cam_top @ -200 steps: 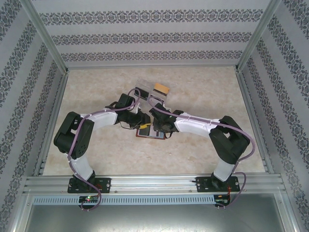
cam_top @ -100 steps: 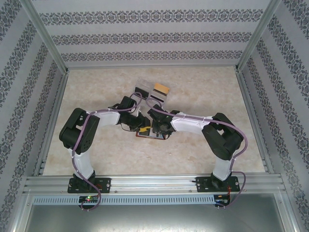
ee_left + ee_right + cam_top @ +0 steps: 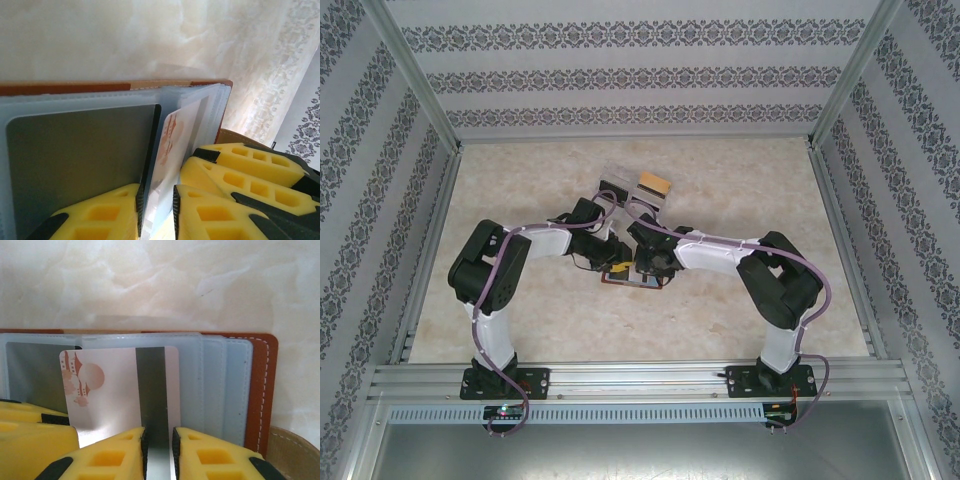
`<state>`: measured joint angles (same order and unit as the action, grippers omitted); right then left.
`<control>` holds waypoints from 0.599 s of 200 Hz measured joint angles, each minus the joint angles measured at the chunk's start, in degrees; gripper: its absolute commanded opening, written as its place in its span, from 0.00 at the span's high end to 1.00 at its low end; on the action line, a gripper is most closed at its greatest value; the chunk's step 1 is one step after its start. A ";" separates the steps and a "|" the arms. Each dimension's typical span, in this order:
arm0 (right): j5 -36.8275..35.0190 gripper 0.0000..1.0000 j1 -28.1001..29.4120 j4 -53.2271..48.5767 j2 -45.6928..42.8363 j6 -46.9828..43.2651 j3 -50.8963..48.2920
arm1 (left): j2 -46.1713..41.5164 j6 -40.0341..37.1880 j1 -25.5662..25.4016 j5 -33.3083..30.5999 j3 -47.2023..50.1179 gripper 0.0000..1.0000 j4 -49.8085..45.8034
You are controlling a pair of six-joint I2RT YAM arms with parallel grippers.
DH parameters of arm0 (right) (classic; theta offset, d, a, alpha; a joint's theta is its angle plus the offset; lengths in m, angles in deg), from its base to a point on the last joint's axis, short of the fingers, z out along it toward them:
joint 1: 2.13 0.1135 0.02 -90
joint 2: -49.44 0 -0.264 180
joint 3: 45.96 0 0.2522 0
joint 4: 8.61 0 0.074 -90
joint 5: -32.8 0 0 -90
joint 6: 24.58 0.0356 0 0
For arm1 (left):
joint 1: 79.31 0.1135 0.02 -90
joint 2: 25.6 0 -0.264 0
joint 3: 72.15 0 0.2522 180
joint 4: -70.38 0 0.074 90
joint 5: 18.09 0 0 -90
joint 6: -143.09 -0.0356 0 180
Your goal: Take the credit cards out of the card holder
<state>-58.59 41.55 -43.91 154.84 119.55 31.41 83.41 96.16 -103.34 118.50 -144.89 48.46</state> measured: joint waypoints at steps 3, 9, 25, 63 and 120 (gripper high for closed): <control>0.02 0.77 -0.04 0.04 0.00 0.00 -0.04 | 0.02 -0.02 0.00 0.09 -0.02 0.76 0.00; 0.22 0.77 -0.09 0.15 0.00 0.02 -0.04 | 0.02 -0.02 0.00 0.15 -0.02 0.76 0.02; 0.28 0.77 -0.09 0.42 -0.02 0.07 -0.20 | 0.02 0.00 0.00 0.52 -0.02 0.76 0.02; 0.44 0.78 -0.09 0.61 -0.02 0.20 -0.26 | 0.20 0.02 0.00 1.20 -0.02 0.82 0.04; 0.46 0.78 -0.46 0.87 -0.33 0.26 -0.70 | 0.24 -0.63 0.02 1.05 0.02 0.94 -0.02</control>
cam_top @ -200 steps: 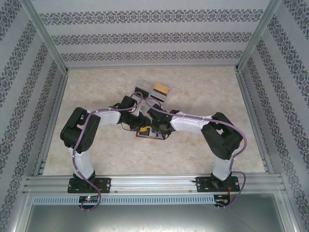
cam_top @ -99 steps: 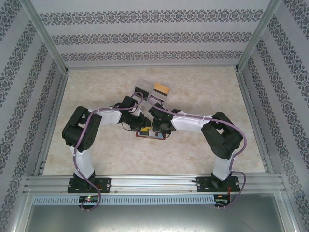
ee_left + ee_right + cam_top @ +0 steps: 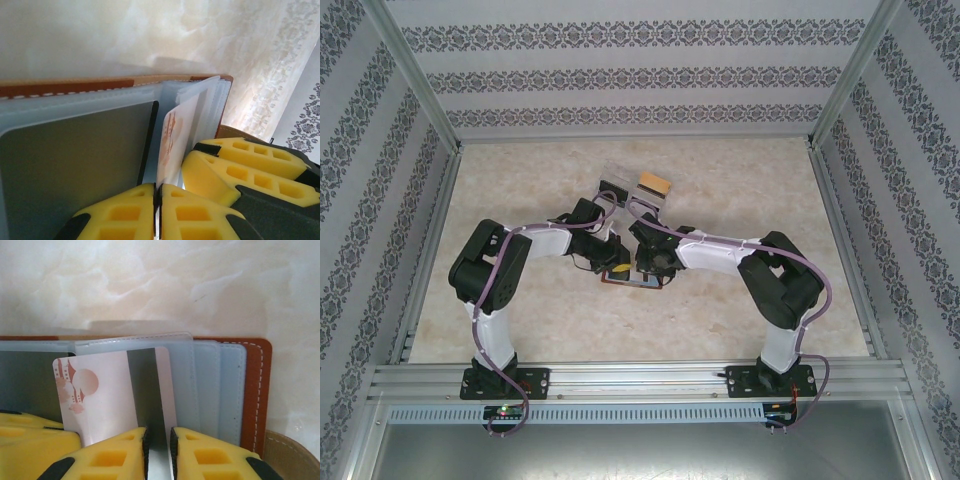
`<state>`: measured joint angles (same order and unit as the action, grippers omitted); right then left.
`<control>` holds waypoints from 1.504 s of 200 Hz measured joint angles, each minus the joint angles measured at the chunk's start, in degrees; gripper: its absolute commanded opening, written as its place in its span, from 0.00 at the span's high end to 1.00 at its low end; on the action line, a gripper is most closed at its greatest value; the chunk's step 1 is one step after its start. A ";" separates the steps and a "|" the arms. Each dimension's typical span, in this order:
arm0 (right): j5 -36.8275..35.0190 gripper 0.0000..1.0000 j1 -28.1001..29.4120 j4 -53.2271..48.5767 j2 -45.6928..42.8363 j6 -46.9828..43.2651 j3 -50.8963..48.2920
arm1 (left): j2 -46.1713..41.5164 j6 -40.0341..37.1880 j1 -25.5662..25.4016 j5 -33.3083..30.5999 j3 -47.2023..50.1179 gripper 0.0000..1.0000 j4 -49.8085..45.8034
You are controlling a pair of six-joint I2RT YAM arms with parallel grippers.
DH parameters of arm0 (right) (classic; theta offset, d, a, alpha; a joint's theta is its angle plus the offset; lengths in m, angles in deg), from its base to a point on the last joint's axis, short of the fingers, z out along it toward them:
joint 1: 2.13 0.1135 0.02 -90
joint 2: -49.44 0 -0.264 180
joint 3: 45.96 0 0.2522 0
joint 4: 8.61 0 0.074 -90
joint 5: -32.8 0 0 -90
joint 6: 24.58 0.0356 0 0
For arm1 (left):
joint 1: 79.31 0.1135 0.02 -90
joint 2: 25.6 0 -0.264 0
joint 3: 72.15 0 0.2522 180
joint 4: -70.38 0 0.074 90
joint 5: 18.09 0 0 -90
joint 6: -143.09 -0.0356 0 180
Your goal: Take the credit cards out of the card holder
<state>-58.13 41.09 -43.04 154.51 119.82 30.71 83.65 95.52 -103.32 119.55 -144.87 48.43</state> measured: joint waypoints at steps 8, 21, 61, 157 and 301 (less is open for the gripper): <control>-0.02 0.78 0.00 0.24 -0.17 0.15 -0.26 | -0.07 -0.22 0.00 -0.17 0.00 0.95 -0.22; -0.02 0.78 -0.02 0.68 -0.37 0.44 -0.61 | -0.59 -0.74 0.02 -0.61 0.00 0.96 -0.92; -0.04 0.77 -0.07 3.04 -1.31 1.05 -2.73 | -5.03 -3.89 0.02 -4.07 0.00 0.98 -6.12; 3.45 0.46 -1.90 10.51 -13.44 -2.40 -8.68 | -22.75 -6.60 2.29 -14.51 -0.55 0.98 -14.29; 35.65 0.36 -15.52 41.70 -23.41 9.57 -15.28 | -27.50 17.11 6.51 2.60 1.75 0.98 14.12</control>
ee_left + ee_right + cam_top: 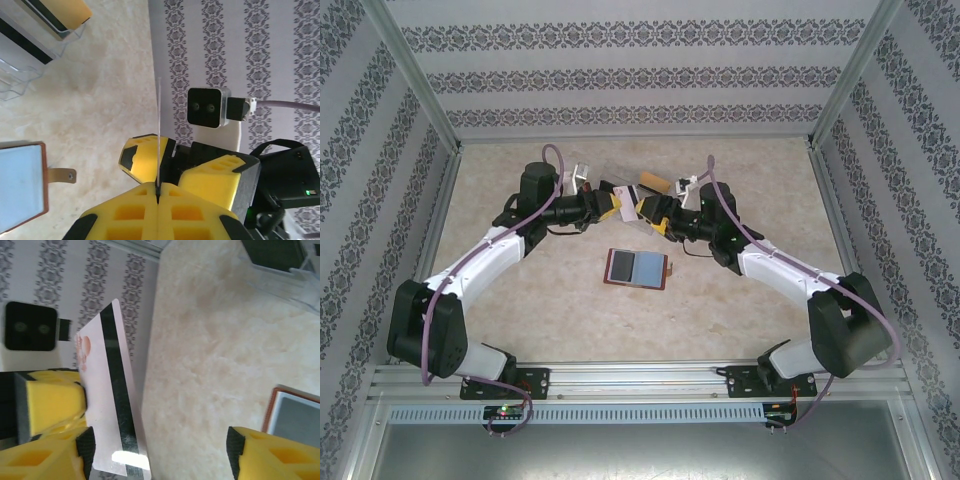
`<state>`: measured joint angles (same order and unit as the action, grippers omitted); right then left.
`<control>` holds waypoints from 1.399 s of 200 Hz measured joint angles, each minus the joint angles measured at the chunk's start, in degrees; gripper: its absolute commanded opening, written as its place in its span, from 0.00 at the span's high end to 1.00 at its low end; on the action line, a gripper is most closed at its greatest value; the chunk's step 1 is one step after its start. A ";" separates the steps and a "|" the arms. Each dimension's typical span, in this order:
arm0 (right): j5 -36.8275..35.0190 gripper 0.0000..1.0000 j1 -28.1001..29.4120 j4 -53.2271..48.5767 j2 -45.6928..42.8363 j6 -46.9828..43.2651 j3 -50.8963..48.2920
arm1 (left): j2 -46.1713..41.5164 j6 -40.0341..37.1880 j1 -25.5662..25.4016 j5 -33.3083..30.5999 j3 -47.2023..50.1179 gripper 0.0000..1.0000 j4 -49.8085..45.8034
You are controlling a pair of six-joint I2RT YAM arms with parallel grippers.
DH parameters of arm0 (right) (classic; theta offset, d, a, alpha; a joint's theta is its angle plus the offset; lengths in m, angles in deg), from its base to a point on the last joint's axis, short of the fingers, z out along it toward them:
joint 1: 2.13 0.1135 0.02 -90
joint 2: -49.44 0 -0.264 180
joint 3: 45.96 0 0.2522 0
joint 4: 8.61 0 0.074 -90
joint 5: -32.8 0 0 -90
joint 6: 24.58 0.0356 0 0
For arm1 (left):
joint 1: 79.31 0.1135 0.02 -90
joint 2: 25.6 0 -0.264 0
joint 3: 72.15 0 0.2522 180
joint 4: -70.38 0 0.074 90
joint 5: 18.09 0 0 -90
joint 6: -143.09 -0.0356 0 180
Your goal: Take the credit cards out of the card holder
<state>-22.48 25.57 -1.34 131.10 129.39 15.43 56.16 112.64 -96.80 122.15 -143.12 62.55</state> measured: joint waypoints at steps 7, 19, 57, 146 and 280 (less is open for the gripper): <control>0.87 0.38 -0.24 1.60 0.00 1.01 -0.39 | -0.02 1.16 0.00 0.35 0.48 0.98 0.98; 2.12 0.44 -0.42 4.33 0.00 2.54 -1.09 | -0.17 2.97 0.00 0.70 1.46 0.99 2.40; 4.55 0.57 -0.50 11.47 0.00 7.37 -2.54 | -1.09 6.84 0.00 1.18 3.04 0.99 4.00; 7.48 0.97 -1.36 16.55 0.28 9.11 -2.75 | -4.11 8.37 0.00 1.36 3.04 0.87 3.91; -7.98 1.00 -6.08 -19.26 6.29 -37.20 13.97 | -3.39 -21.55 9.51 -20.81 -11.80 0.01 -38.93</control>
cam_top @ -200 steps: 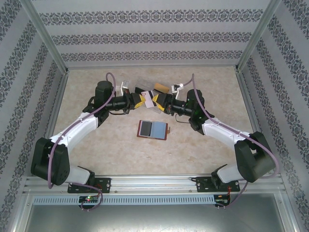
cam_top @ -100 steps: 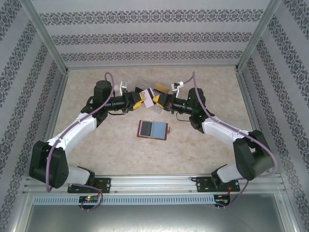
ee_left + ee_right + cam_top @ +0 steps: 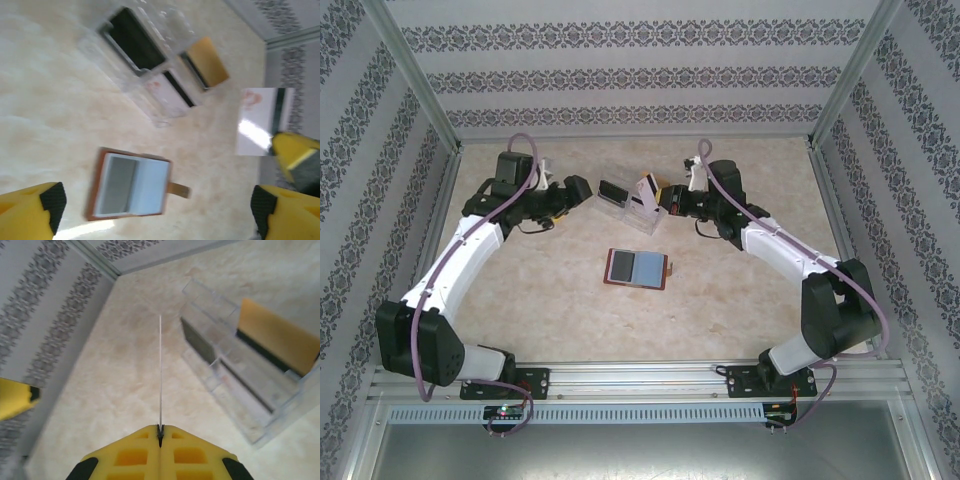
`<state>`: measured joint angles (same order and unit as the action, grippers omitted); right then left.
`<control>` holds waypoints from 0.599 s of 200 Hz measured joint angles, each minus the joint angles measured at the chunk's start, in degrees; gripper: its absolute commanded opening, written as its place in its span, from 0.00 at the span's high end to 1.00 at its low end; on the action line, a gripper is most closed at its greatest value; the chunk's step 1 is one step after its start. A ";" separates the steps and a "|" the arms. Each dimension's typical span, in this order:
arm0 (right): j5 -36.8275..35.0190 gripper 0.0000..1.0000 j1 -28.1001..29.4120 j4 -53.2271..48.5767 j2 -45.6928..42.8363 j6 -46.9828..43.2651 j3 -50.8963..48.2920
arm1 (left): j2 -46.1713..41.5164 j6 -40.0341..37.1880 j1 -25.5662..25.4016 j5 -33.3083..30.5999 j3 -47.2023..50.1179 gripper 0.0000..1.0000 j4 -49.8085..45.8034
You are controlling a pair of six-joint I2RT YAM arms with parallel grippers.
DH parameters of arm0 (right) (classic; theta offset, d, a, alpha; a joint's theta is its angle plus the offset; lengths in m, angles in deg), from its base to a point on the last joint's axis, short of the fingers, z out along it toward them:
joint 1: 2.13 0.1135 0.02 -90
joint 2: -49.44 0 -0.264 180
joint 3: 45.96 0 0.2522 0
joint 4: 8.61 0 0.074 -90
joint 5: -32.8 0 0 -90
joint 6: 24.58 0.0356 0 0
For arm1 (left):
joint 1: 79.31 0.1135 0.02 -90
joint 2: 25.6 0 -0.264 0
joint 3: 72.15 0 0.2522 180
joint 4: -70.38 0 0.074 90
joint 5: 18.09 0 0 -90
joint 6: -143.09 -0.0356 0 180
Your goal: Take the credit cards out of the card holder
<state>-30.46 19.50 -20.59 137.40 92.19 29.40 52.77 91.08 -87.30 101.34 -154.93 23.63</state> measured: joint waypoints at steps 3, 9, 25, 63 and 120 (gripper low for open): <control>-0.57 1.00 0.02 -0.66 0.22 -1.29 0.50 | 0.00 -0.57 0.42 -0.37 0.00 0.01 -0.46; -1.75 1.00 0.20 -1.86 0.74 -3.91 1.46 | 0.00 -1.53 1.11 -1.18 0.00 0.01 -1.40; -3.91 1.00 0.46 -4.50 2.45 -9.88 3.72 | 0.00 -3.76 2.62 -2.67 0.00 0.01 -3.26; -6.05 1.00 1.16 -8.09 7.28 -23.96 7.52 | 0.00 -8.07 5.60 -5.70 0.00 0.01 -5.81; -7.91 1.00 2.16 -12.61 13.33 -39.30 13.68 | 0.00 -10.43 7.69 -8.74 0.00 0.01 -7.28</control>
<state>-38.37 21.66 -33.20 150.73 52.89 43.08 52.77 80.66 -79.60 92.60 -154.93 16.35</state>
